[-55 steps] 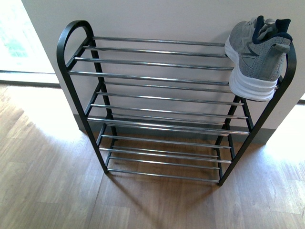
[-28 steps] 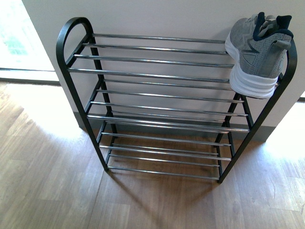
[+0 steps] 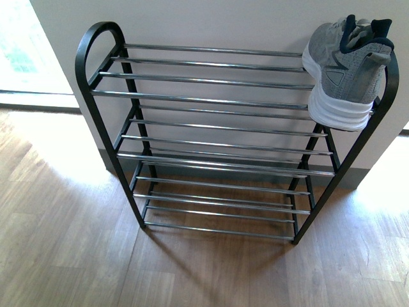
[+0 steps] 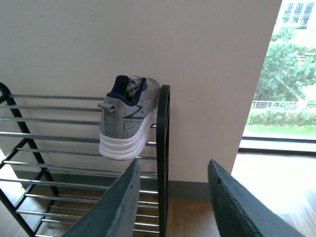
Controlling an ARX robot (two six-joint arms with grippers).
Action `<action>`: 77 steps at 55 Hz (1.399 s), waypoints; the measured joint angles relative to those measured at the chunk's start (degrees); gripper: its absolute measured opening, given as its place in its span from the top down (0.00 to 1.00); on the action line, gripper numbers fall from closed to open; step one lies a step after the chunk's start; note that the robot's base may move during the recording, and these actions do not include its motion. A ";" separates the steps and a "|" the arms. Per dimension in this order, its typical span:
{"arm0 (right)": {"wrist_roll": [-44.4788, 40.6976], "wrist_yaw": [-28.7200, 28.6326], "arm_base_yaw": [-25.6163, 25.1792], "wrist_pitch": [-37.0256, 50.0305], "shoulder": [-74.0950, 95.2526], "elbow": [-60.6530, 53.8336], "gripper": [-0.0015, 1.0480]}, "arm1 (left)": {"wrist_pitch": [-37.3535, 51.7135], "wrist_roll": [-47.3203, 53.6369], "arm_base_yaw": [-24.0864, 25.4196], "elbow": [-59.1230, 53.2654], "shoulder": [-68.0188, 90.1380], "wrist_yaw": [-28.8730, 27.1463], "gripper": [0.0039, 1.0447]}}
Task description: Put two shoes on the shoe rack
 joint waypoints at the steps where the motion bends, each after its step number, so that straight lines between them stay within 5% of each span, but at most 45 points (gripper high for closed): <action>1: 0.00 -0.02 0.00 -0.02 -0.02 0.00 0.55 | 0.00 0.00 0.00 0.00 0.00 0.00 0.99; 13: 0.00 -0.20 0.00 -0.07 -0.02 0.00 0.18 | 0.00 0.00 0.11 0.00 0.00 -0.61 0.99; 16: 0.04 0.22 0.00 -0.07 -0.04 0.00 0.08 | -2.54 -3.61 1.03 0.81 1.42 3.15 0.99; 21: 0.00 0.22 0.00 -0.11 -0.09 0.00 0.09 | -3.56 -12.57 4.28 4.42 8.48 10.56 0.99; 37: 0.02 0.09 0.00 -0.11 -0.09 0.00 0.09 | 11.19 -27.12 8.50 29.27 49.31 16.59 0.99; 77: 0.00 0.13 0.00 -0.11 -0.07 -0.02 0.09 | -8.81 -32.13 -6.99 92.30 110.86 24.11 0.99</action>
